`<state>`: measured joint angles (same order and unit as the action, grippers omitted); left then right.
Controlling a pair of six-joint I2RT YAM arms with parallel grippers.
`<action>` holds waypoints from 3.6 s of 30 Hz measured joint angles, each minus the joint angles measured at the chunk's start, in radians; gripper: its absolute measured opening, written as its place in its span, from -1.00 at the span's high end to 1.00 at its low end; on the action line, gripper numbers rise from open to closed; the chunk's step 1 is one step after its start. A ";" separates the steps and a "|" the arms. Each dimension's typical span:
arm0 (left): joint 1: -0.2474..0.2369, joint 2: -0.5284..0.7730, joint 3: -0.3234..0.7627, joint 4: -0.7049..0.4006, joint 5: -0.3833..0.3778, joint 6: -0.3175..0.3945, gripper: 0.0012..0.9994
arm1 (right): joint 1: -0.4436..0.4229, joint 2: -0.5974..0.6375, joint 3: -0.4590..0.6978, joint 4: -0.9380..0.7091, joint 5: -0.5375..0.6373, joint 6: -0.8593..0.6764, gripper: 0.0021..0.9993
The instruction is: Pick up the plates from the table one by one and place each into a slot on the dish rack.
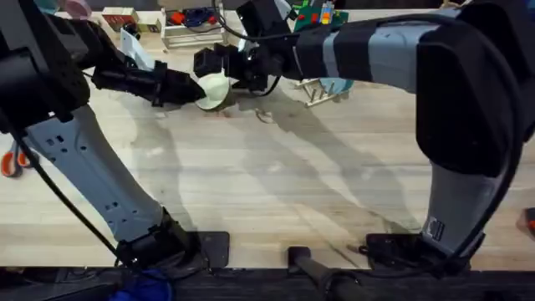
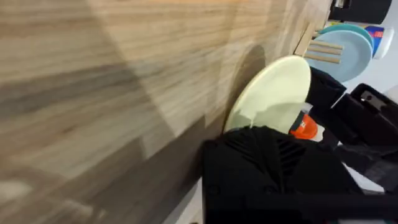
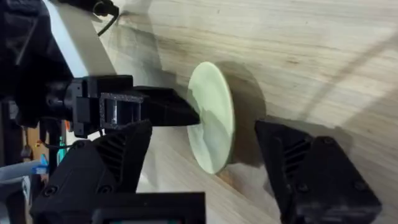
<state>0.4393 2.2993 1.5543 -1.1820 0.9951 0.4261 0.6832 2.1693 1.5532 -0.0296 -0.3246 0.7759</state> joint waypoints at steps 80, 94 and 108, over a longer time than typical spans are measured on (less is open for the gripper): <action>-0.010 -0.987 0.012 -0.279 -0.463 -0.013 0.92 | -0.038 -0.254 0.476 -1.085 0.114 -0.705 0.94; -0.114 -1.136 0.012 -0.344 -0.581 -0.072 0.86 | -0.062 -0.441 0.476 -1.277 0.381 -0.870 0.94; -0.123 -1.139 0.012 -0.351 -0.600 -0.086 -0.99 | -0.202 -0.522 0.477 -1.373 0.416 -0.975 0.94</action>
<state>0.3164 1.1603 1.5661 -1.5333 0.3950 0.3397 0.4816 1.6470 2.0304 -1.4029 0.0914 -0.1993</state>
